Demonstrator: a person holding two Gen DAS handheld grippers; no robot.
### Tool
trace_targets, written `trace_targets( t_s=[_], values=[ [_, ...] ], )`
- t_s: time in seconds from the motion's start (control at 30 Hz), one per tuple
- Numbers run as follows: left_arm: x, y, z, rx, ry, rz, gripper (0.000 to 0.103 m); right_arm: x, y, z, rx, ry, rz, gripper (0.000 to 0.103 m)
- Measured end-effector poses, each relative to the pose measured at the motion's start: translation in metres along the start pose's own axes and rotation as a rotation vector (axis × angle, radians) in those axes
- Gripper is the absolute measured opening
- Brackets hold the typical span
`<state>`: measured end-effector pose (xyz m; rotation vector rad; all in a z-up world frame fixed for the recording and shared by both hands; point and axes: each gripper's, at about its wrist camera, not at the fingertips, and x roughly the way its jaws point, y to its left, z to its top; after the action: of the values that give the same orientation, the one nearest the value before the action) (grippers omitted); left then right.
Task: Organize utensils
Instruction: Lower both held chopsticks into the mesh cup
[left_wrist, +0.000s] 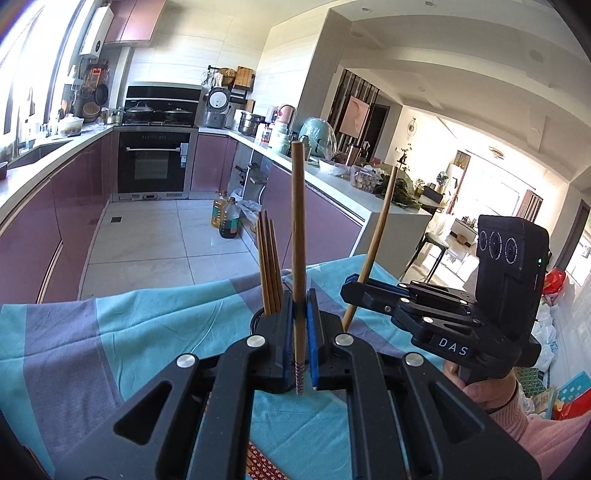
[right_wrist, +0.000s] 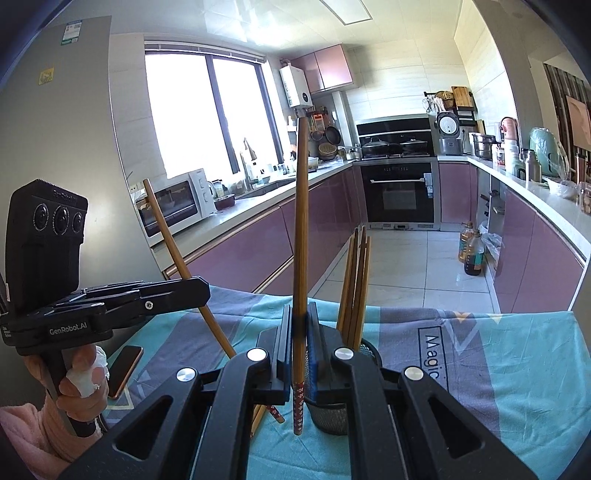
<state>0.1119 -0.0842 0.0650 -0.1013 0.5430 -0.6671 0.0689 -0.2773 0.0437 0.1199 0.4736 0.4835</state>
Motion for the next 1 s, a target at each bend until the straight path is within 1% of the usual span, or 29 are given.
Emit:
trace_targets(
  t_s=[0.37, 0.57, 0.67, 0.77, 0.83, 1.0],
  values=[
    [-0.005, -0.008, 0.009, 0.026, -0.044, 0.011, 0.007, -0.001, 0.001, 0.012, -0.016, -0.032, -0.020, 0.006],
    [-0.005, -0.014, 0.008, 0.051, -0.061, 0.043, 0.007, 0.003, -0.001, 0.019, -0.010, -0.049, -0.038, 0.006],
    [-0.003, -0.019, 0.004, 0.060, -0.058, 0.071, 0.007, 0.011, -0.004, 0.020, -0.003, -0.045, -0.051, 0.006],
    [0.001, -0.021, 0.000, 0.059, -0.049, 0.072, 0.007, 0.019, -0.007, 0.018, 0.006, -0.032, -0.062, 0.006],
    [0.004, -0.026, -0.002, 0.070, -0.043, 0.088, 0.007, 0.024, -0.009, 0.016, 0.013, -0.023, -0.066, 0.006],
    [0.015, -0.034, -0.009, 0.089, 0.005, 0.093, 0.007, 0.034, -0.014, 0.011, 0.027, 0.006, -0.081, 0.006]
  ],
)
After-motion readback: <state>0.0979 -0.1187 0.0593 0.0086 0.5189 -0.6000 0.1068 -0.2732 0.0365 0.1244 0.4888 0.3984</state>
